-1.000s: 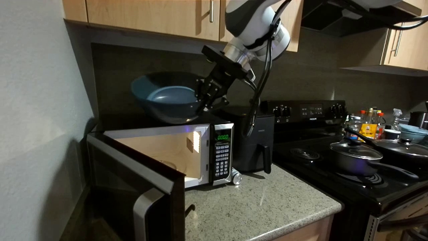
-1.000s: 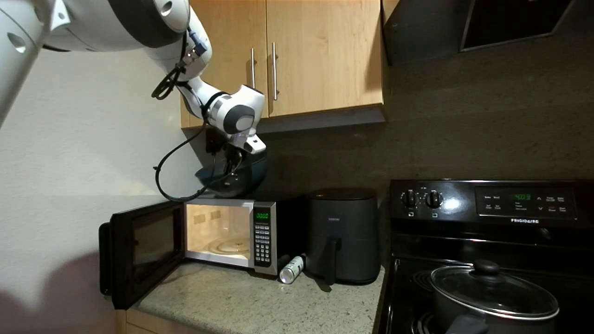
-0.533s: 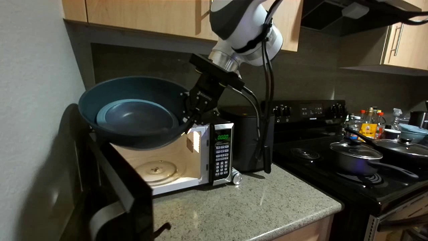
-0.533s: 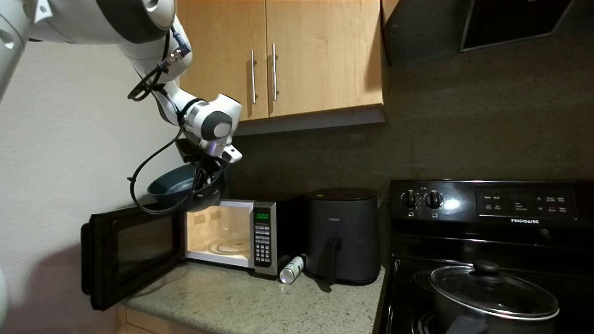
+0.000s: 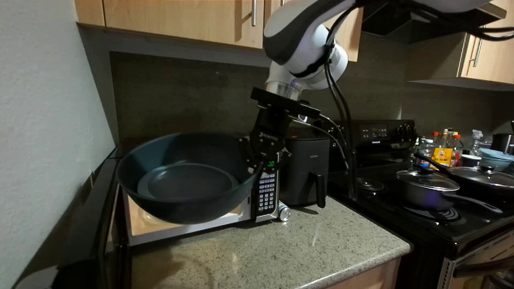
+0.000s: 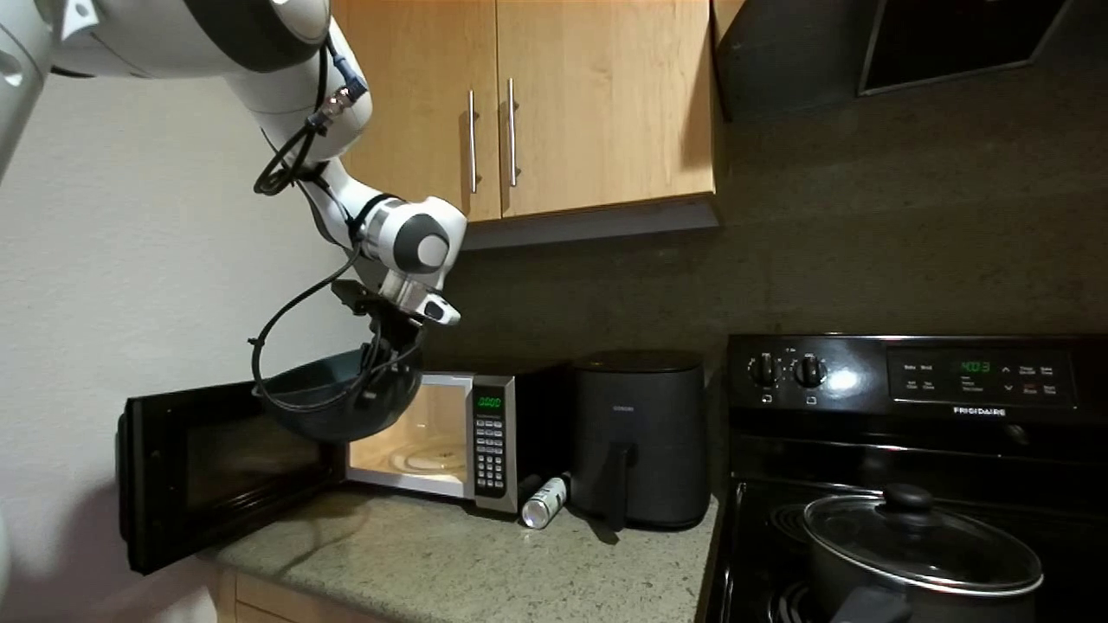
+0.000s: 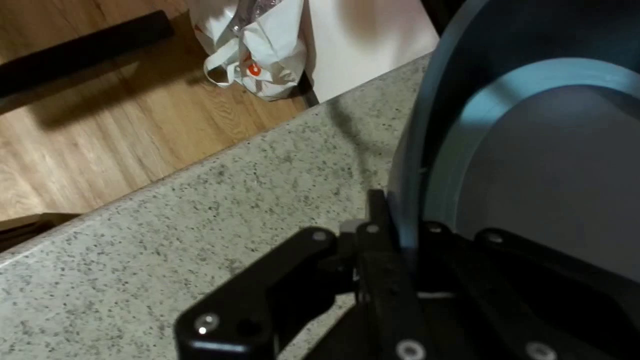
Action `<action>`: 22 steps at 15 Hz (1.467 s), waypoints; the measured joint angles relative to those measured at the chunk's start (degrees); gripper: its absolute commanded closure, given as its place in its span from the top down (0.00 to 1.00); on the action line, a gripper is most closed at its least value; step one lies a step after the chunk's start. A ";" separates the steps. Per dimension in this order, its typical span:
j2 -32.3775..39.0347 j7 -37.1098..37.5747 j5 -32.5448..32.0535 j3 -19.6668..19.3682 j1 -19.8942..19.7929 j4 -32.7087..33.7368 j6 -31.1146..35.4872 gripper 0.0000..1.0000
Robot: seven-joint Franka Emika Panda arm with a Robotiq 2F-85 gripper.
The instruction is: Open the microwave door, place the blue bowl inside the microwave
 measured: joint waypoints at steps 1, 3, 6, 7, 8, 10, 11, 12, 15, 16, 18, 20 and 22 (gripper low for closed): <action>0.36 -0.09 -0.10 -0.38 -0.10 -0.32 -0.23 0.07; 0.82 -0.10 -0.10 -0.37 0.06 -0.32 -0.22 0.07; 0.88 -0.09 -0.10 -0.28 0.32 -0.26 -0.21 0.06; 1.00 -0.09 -0.10 -0.28 0.32 -0.27 -0.21 0.06; 1.30 -0.09 -0.10 -0.29 0.32 -0.28 -0.21 0.06; 2.42 -0.09 -0.09 -0.29 0.32 -0.29 -0.21 0.06; 3.16 -0.06 -0.09 -0.32 0.32 -0.30 -0.21 0.06; 3.94 -0.06 -0.09 -0.33 0.32 -0.30 -0.22 0.06; 6.37 0.04 -0.10 -0.52 0.32 -0.25 -0.20 0.06; 7.09 0.04 -0.09 -0.64 0.32 -0.17 -0.12 0.06; 8.29 0.04 -0.10 -0.91 0.34 -0.05 1.12 0.06; 9.21 0.04 -0.10 -1.15 0.43 0.02 4.58 0.06; 9.92 0.04 -0.10 -1.28 0.57 0.06 9.04 0.06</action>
